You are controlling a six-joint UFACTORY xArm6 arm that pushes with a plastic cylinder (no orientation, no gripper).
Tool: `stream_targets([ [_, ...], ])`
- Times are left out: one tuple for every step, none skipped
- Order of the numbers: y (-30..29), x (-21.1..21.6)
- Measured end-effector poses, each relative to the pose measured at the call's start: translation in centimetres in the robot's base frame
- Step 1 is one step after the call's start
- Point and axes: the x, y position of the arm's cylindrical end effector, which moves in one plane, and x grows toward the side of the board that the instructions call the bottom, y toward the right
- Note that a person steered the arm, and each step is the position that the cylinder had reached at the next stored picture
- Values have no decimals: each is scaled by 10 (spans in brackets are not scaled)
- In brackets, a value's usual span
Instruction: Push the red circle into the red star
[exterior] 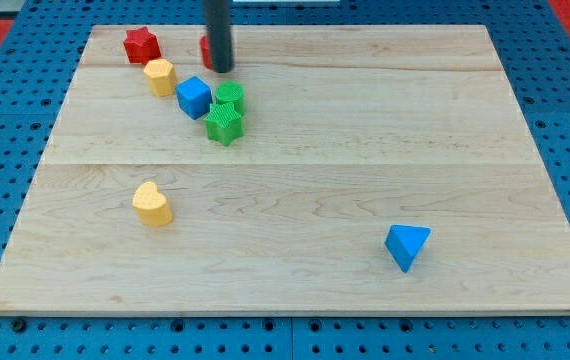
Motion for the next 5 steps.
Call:
stream_targets([
  [1,-2],
  [9,-2],
  [48,-24],
  [33,-34],
  [25,-32],
])
